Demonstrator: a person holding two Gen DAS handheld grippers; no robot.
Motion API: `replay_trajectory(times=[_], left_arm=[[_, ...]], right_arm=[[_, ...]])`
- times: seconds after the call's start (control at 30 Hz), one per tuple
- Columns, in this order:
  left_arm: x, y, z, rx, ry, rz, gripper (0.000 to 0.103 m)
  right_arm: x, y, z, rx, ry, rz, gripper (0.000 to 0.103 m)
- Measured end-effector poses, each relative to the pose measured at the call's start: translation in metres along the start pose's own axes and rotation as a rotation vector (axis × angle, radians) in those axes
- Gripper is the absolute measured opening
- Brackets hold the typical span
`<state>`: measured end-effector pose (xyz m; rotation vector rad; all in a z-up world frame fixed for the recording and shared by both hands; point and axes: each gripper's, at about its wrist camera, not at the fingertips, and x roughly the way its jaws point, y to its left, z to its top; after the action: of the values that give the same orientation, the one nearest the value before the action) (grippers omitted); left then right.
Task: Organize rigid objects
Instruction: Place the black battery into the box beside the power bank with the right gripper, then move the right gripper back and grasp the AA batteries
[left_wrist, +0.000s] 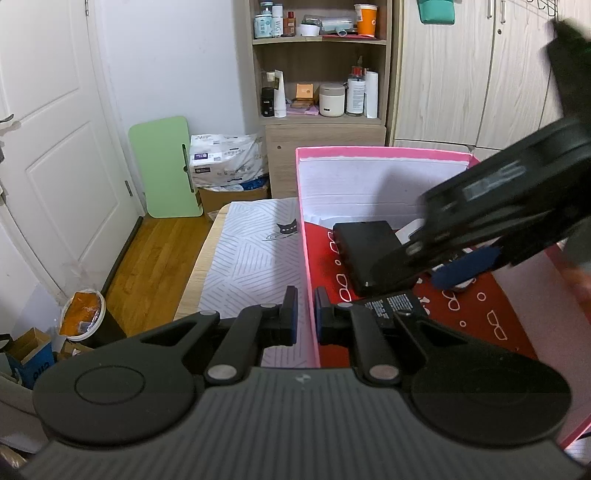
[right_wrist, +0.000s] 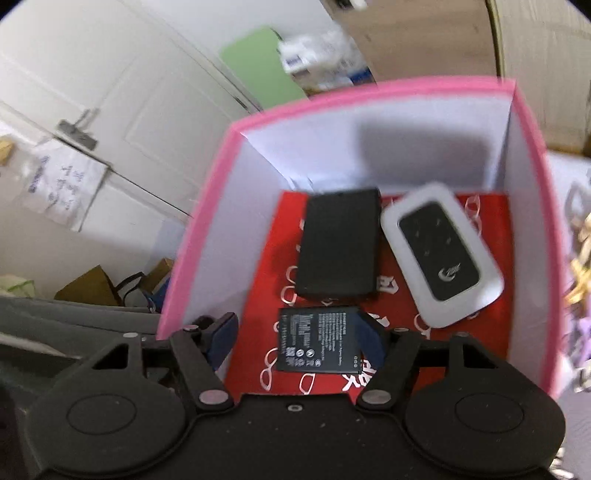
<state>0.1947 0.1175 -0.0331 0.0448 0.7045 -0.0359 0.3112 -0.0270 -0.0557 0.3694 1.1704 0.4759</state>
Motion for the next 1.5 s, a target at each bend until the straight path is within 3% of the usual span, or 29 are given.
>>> replay_trajectory(times=[0.17,0.33,0.73,1.0,1.17,1.27,1.5], left_arm=[[0.0,0.0,0.0,-0.001,-0.003,-0.002,0.01],[0.0,0.0,-0.001,-0.001,-0.004,-0.001,0.01],[0.001,-0.003,0.0,0.005,0.001,0.014,0.011],[0.002,-0.005,0.001,0.014,0.007,0.023,0.011],[0.002,-0.003,0.001,0.006,0.011,0.016,0.011],[0.002,-0.005,0.001,0.017,0.011,0.024,0.011],[0.003,-0.008,0.002,0.036,0.015,0.039,0.011]], right_arm=[[-0.052,0.004,-0.017,-0.072,-0.091,0.053,0.074],[-0.098,0.0,-0.045,-0.138,-0.184,0.035,0.074],[-0.153,-0.034,-0.101,-0.26,-0.363,-0.107,0.074],[-0.158,-0.079,-0.138,-0.22,-0.38,-0.206,0.073],[-0.155,-0.115,-0.153,-0.115,-0.344,-0.214,0.073],[-0.148,-0.123,-0.166,-0.14,-0.319,-0.271,0.072],[-0.126,-0.131,-0.186,-0.213,-0.252,-0.304,0.056]])
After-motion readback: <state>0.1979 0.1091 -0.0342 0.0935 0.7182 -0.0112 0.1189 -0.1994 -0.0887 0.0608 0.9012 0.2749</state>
